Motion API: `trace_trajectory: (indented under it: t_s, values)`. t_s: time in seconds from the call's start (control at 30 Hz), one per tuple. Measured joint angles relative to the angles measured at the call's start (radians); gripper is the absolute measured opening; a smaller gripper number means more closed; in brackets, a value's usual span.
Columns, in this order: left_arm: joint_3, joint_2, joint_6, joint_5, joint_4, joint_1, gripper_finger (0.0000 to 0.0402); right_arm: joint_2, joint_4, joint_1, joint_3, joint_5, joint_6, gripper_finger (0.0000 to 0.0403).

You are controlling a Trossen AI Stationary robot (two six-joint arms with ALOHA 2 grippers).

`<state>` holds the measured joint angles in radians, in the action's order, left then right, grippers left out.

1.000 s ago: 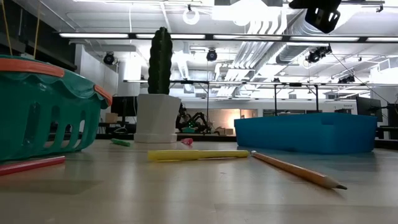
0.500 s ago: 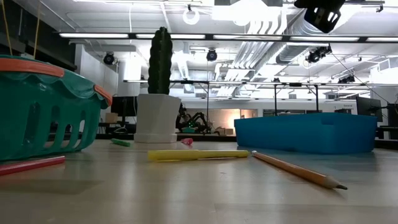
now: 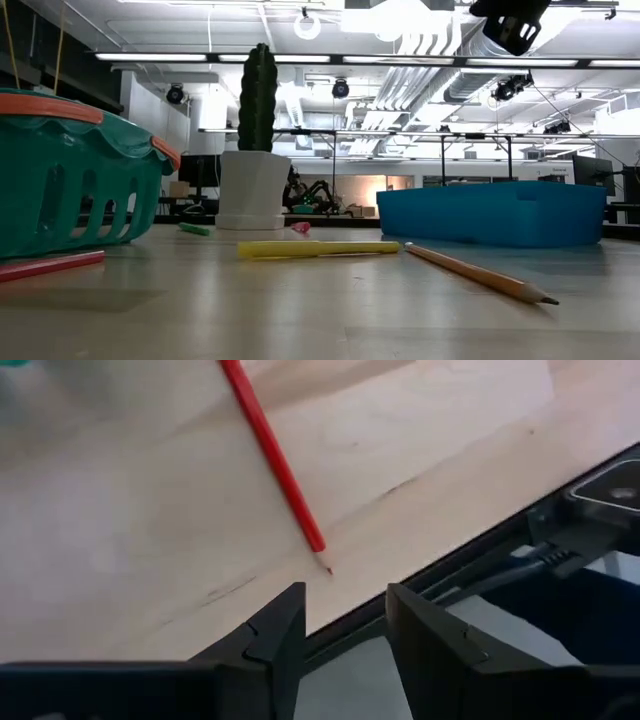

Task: Sort pens & pencils
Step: Put the red pencil into the blue bin

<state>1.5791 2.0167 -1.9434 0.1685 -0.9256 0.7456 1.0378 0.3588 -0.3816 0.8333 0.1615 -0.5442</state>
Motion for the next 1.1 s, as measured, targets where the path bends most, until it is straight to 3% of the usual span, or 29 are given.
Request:
trace_trajectory:
  t_s: [0.87, 1.1]
  values:
    - [0.0, 0.059, 0.002, 0.012, -0.027, -0.073, 0.0129, -0.001, 0.002, 0.009, 0.0, -0.064, 0.004, 0.0069]
    - [0.002, 0.085, 0.0, -0.031, -0.01, -0.072, 0.0129, -0.001, 0.002, 0.009, 0.0, -0.065, 0.014, 0.0069]
